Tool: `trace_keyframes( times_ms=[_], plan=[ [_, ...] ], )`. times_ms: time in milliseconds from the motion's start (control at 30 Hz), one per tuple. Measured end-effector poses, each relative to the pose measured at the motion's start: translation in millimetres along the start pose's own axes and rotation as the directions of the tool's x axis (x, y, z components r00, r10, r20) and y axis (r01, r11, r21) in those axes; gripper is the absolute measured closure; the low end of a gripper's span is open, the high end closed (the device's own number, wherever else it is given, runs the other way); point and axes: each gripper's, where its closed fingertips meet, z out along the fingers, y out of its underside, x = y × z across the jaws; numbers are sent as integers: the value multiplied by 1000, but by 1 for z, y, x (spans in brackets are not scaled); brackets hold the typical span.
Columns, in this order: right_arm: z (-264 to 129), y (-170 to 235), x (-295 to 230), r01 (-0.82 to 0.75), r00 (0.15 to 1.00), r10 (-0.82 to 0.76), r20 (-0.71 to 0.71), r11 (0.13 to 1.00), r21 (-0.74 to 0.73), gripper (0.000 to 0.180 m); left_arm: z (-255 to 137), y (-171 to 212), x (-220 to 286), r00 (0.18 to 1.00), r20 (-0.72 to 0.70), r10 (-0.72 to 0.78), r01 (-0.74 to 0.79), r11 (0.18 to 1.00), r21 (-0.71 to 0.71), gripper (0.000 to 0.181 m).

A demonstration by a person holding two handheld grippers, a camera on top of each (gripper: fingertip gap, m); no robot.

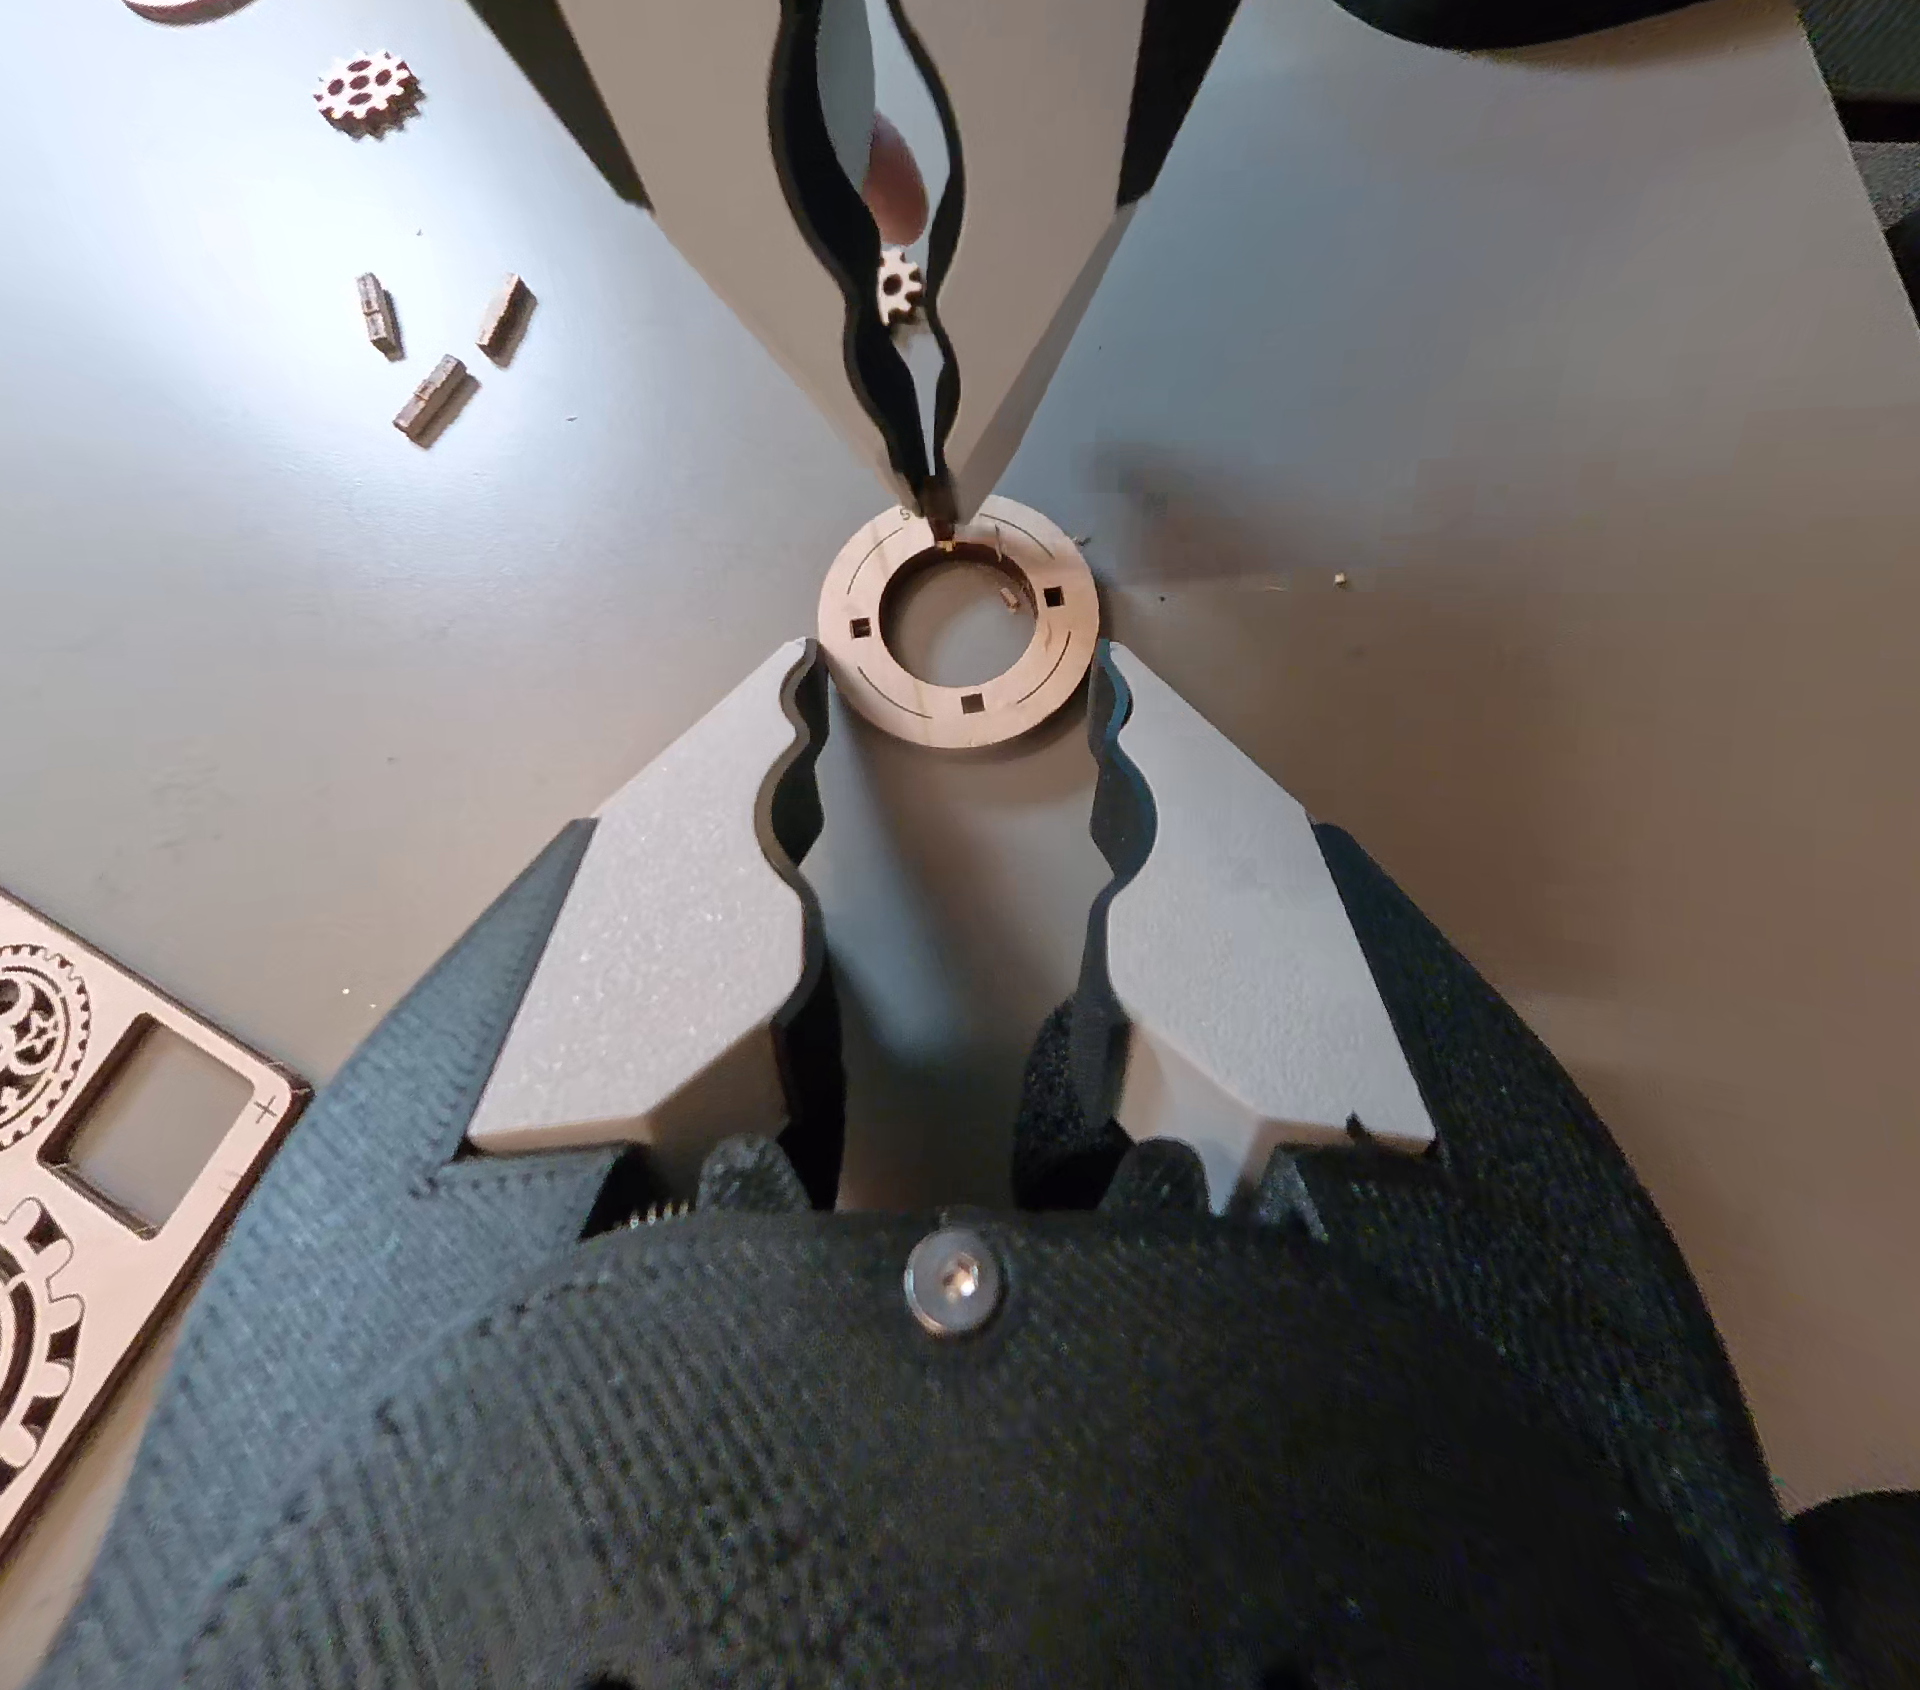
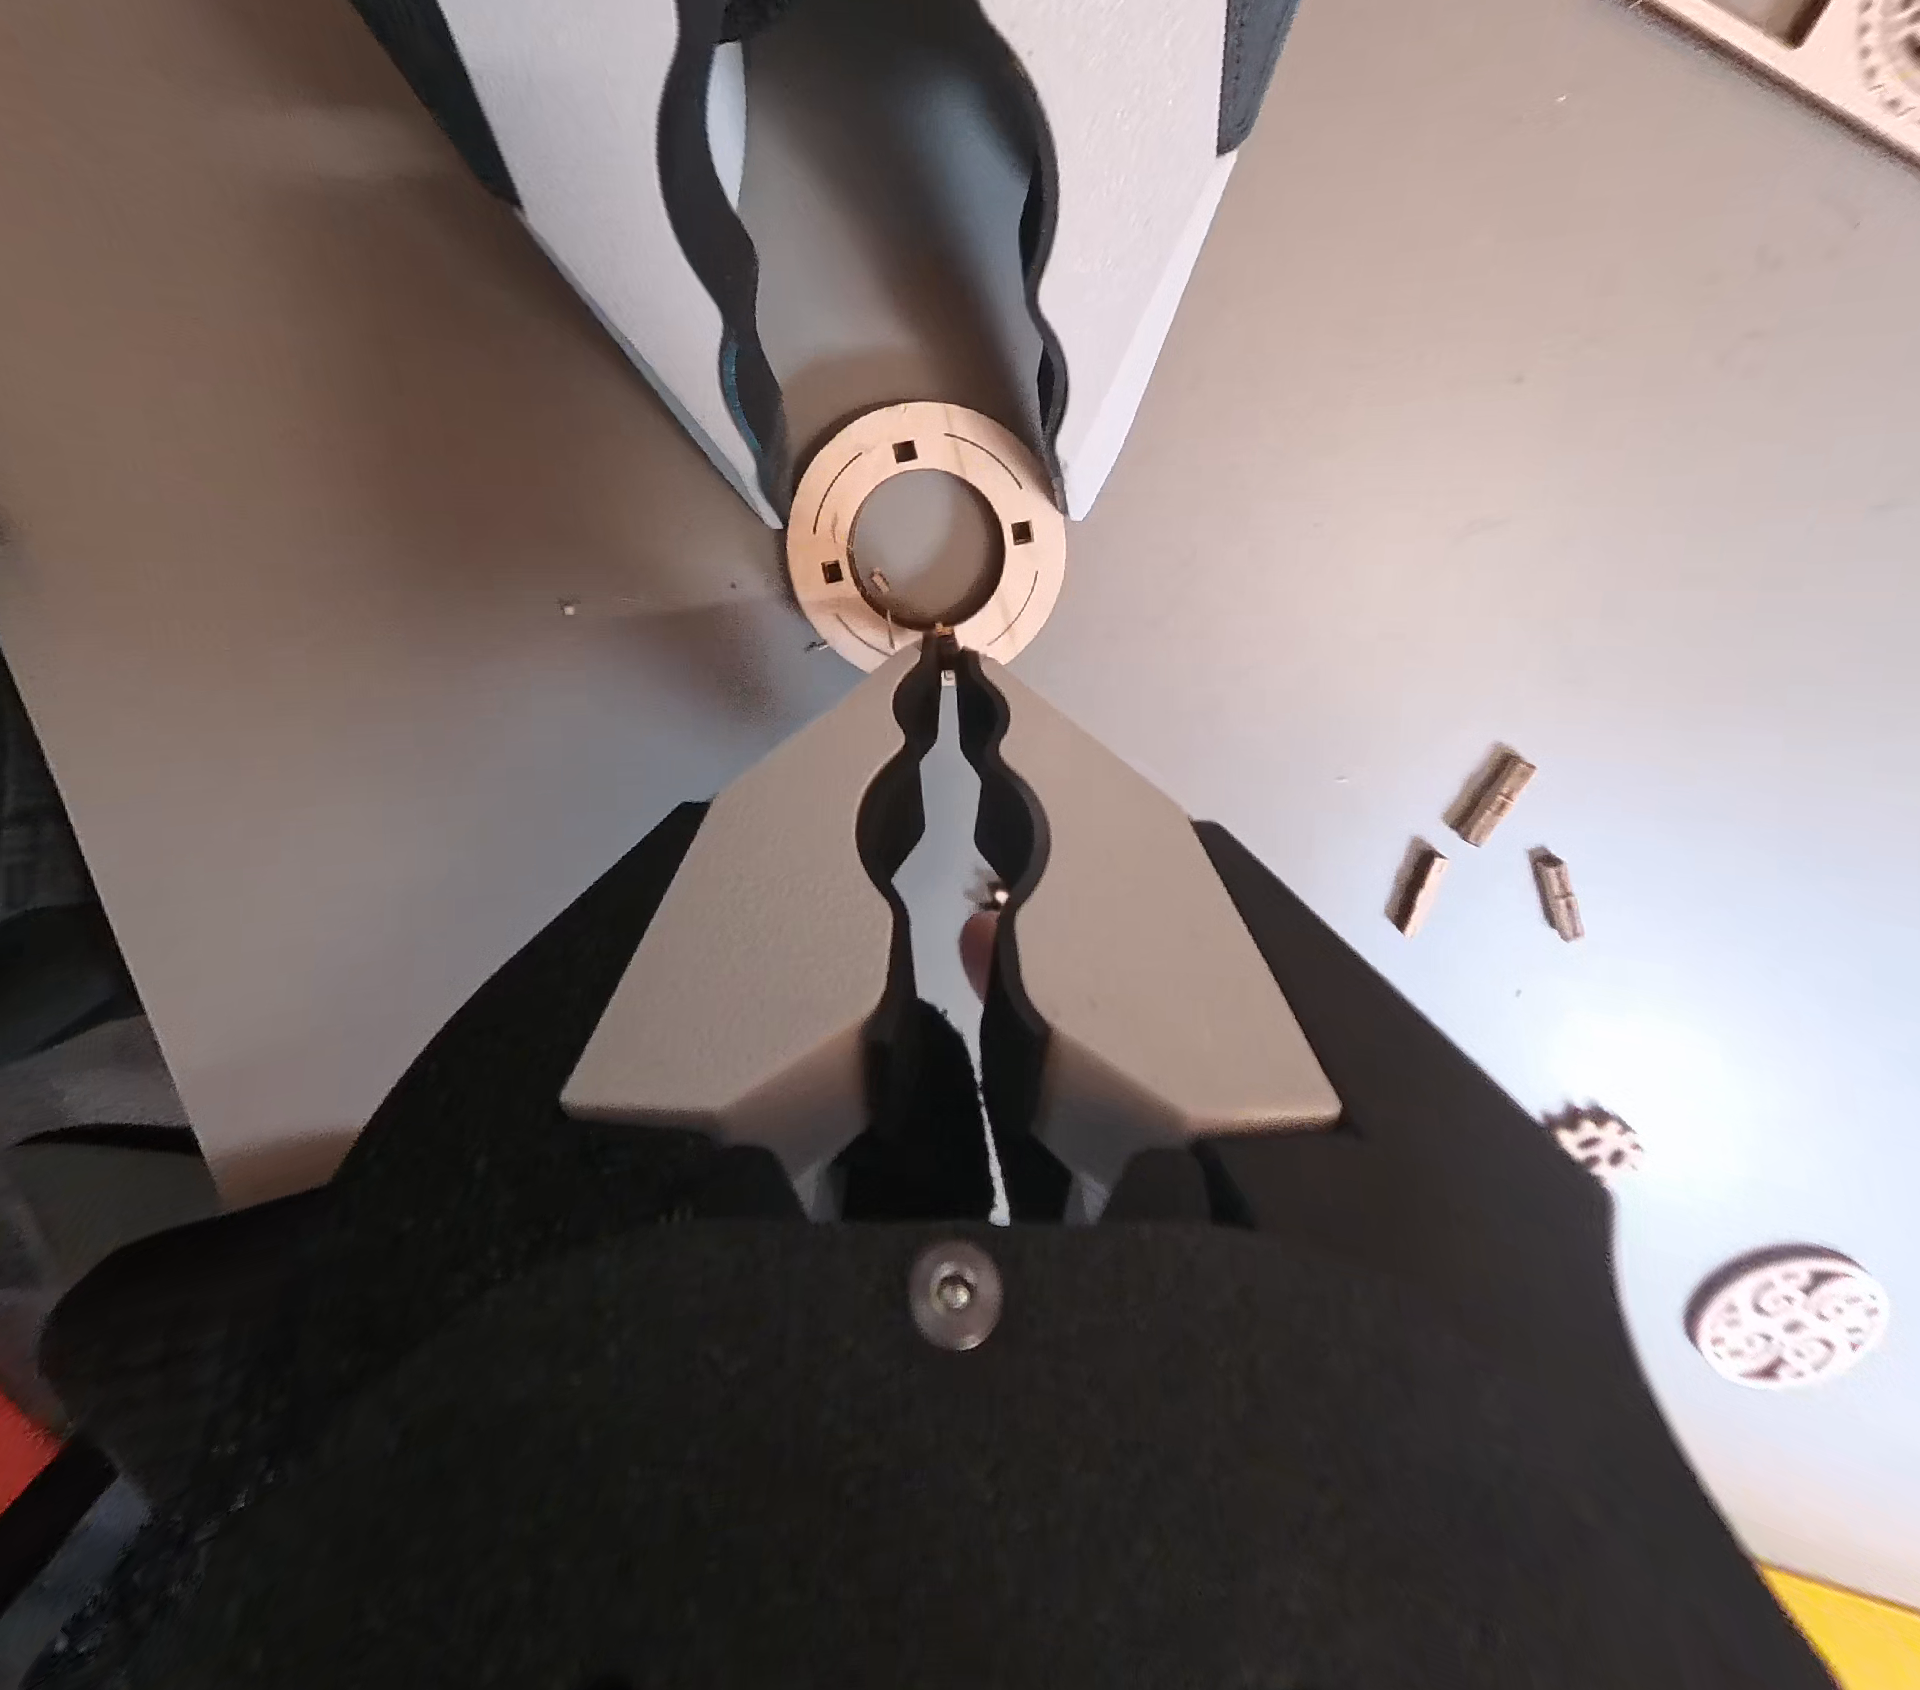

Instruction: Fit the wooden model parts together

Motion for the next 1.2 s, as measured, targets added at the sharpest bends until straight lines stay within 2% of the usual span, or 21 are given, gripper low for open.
trace_keyframes(
  times_ms=[133, 200, 367, 433, 467, 600, 700, 933, 1200],
  plan=[
    [3, 2, -1, 36, 998, -35, -53, 999, 9, 179, 0, 0, 0, 1000, -2, 2, -2, 1000, 0, 131],
    [3, 2, -1, -8, 1000, 8, -15, 1000, 24, 179, 0, 0, 0, 1000, -5, -1, 1, 1000, 0, 131],
    [2, 0, -1, 11, 1000, -11, 3, 1000, 13, 178, 0, 0, 0, 1000, -2, 2, -2, 1000, 0, 131],
    [-3, -6, 0, 4, 1000, -3, -10, 998, 71, 175, 0, 0, 0, 1000, -2, 3, -3, 1000, 0, 131],
    [-7, -7, -3, -2, 1000, 2, -2, 996, 90, 168, 0, 0, 0, 1000, -3, 4, -4, 1000, 1, 131],
    [-15, -2, -6, 25, 999, -21, -46, 995, 102, 159, 0, 0, 0, 1000, -4, 3, -3, 1000, 1, 131],
    [-13, -7, -3, 76, 992, -65, -107, 992, 104, 164, 0, 0, 1, 1000, -4, 5, -5, 1000, 1, 131],
    [-6, -8, -1, 113, 992, -110, -67, 992, 49, 177, 0, 0, 1, 1000, -5, 6, -6, 1000, 1, 131],
    [-5, -6, -2, 142, 989, -142, -41, 990, -1, 178, 0, 0, 1, 1000, -6, 6, -6, 1000, 1, 131]
  ],
)
